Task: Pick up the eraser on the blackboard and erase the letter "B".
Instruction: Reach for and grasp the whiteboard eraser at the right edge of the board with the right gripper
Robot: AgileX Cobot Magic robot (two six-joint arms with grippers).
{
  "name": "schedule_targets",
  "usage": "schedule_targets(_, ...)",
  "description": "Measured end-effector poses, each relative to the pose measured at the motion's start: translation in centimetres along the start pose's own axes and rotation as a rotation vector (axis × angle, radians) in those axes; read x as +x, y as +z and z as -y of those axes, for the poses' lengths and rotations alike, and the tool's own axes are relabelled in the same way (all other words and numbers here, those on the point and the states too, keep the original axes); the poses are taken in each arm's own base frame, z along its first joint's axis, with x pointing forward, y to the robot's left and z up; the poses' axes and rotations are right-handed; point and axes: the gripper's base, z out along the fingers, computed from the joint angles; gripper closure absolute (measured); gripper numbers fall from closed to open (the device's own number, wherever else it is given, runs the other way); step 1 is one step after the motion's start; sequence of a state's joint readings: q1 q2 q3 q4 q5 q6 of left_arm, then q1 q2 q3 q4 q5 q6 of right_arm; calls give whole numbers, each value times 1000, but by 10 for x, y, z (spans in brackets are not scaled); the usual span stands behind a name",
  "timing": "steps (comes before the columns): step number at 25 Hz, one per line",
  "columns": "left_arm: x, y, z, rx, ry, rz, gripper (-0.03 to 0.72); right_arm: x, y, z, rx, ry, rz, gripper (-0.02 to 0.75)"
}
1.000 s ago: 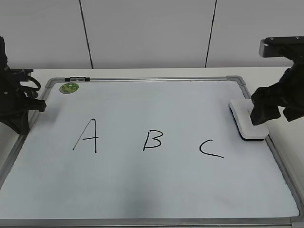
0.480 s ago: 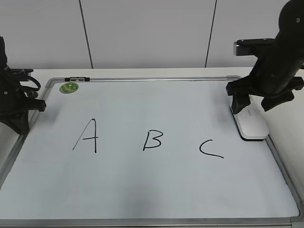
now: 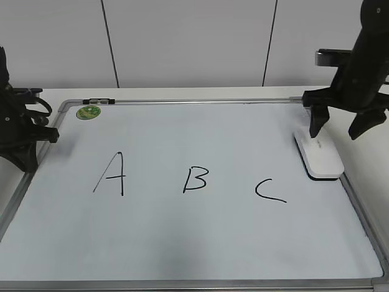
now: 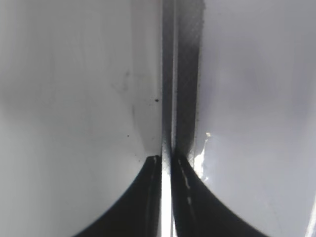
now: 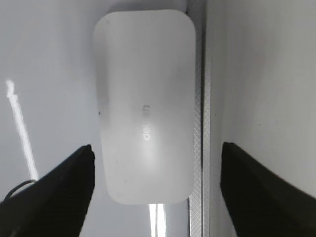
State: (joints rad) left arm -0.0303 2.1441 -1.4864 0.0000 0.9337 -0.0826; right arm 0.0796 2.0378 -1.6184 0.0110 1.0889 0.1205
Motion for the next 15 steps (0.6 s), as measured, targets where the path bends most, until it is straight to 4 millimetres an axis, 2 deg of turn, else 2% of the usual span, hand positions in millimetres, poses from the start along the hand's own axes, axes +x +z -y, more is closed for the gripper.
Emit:
schedule_targets(3, 0, 0, 0, 0, 0, 0, 651, -3, 2, 10, -47, 10, -21, 90)
schedule_targets(5, 0, 0, 0, 0, 0, 0, 651, -4, 7, 10, -81, -7, -38, 69)
schedule_targets(10, 0, 0, 0, 0, 0, 0, 651, -4, 23, 8, -103, -10, -75, 65)
schedule_targets(15, 0, 0, 0, 0, 0, 0, 650, -5, 25, 8, -104, -21, -69, 65)
